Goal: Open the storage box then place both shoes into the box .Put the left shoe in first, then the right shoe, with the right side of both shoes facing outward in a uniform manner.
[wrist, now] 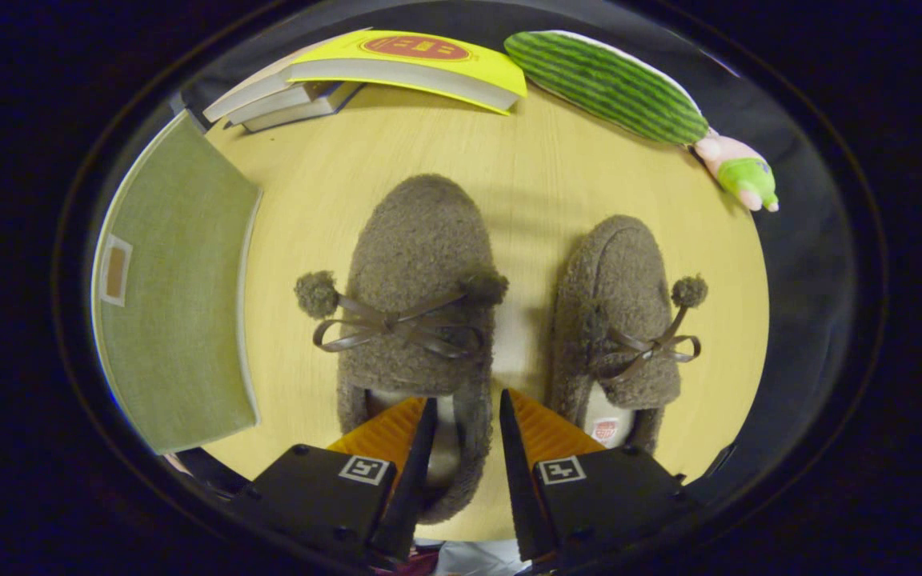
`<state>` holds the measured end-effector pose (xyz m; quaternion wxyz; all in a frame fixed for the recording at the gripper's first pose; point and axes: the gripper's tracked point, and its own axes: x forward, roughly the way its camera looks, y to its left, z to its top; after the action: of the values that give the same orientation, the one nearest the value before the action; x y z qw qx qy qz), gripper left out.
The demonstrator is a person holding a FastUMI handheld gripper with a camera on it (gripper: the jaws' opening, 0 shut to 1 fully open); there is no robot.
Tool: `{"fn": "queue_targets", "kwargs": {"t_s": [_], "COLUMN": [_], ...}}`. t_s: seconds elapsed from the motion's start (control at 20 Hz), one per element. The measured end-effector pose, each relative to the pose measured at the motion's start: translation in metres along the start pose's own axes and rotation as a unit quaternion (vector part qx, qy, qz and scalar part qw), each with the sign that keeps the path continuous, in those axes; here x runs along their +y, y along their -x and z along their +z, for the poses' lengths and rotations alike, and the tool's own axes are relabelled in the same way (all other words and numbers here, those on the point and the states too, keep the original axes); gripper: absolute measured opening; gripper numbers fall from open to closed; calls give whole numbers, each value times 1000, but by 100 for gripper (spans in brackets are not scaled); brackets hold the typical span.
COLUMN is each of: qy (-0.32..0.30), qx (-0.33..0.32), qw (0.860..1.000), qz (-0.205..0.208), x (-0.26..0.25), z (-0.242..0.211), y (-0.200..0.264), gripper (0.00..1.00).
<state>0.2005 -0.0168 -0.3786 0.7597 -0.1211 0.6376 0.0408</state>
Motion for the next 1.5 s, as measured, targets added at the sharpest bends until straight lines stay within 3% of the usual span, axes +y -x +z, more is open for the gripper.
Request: {"fn": "queue_targets", "kwargs": {"t_s": [0.1,0.5,0.55,0.6,0.65,0.8,1.15,1.5], "qy": [15,-23,-36,-57,-74,-116,-77,-62], "qx": [-6,1,-9,-22,-26,-44,-100,-151], "qw": [1000,998,998,997,996,987,988,977], "qz": [16,51,41,39,49,104,92,140], "x": [1,12,6,3,6,23,42,109], "z": [1,-10,-6,-1,-1,11,23,39], "y": [-1,3,6,14,19,53,152,225], "gripper": [53,52,44,14,6,6,6,6]}}
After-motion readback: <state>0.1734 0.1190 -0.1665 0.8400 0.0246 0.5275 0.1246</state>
